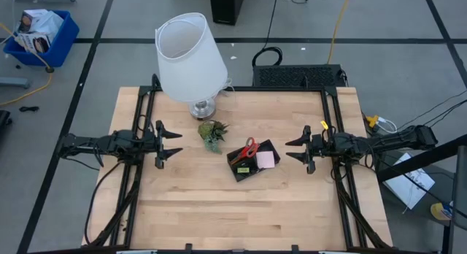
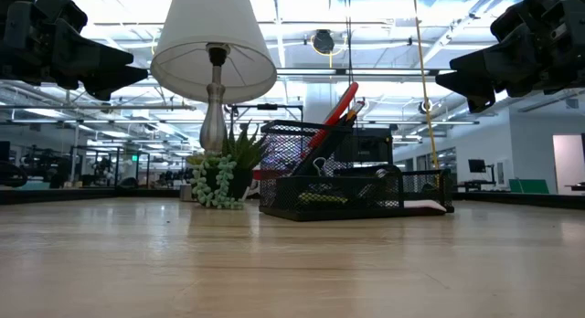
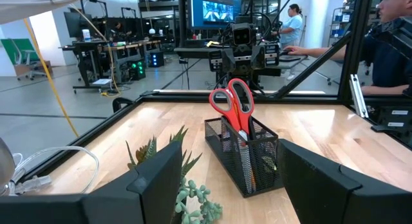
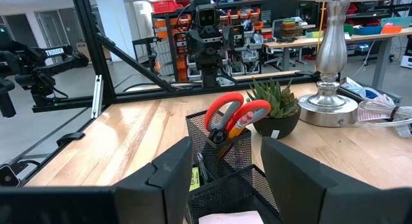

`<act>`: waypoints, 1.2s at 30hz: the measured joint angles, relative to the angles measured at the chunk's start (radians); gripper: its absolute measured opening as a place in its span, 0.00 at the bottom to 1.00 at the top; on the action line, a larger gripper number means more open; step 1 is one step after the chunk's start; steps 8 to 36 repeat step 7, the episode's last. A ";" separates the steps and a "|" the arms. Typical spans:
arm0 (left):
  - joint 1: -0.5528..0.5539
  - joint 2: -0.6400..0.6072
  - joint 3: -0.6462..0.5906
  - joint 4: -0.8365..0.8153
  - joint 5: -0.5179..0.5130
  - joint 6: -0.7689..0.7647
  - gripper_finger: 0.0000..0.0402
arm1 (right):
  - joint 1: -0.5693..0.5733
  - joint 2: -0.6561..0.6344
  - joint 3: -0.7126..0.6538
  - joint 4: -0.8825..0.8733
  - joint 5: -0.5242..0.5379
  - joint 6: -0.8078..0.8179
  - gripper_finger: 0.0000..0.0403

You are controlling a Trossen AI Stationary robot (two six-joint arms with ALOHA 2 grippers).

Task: Pick and place office supplies into organizer
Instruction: Return to Home Position

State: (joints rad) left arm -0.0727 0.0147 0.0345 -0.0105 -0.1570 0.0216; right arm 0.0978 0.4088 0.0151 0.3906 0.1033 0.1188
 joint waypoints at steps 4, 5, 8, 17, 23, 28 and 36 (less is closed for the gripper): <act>0.000 0.000 0.000 0.000 0.000 0.000 0.64 | 0.000 0.000 0.000 0.000 0.000 0.000 0.44; 0.000 0.000 0.000 0.000 0.000 0.000 0.64 | 0.000 0.000 0.000 0.000 0.000 0.000 0.44; 0.000 0.000 0.000 0.000 0.000 0.000 0.64 | 0.000 0.000 0.000 0.000 0.000 0.000 0.44; 0.000 0.000 0.000 0.000 0.000 0.000 0.64 | 0.000 0.000 0.000 0.000 0.000 0.000 0.44; 0.000 0.000 0.000 0.000 0.000 0.000 0.64 | 0.000 0.000 0.000 0.000 0.000 0.000 0.44; 0.000 0.000 0.000 0.000 0.000 0.000 0.64 | 0.000 0.000 0.000 0.000 0.000 0.000 0.44; 0.000 0.000 0.000 0.000 0.000 0.000 0.64 | 0.000 0.000 0.000 0.000 0.000 0.000 0.44</act>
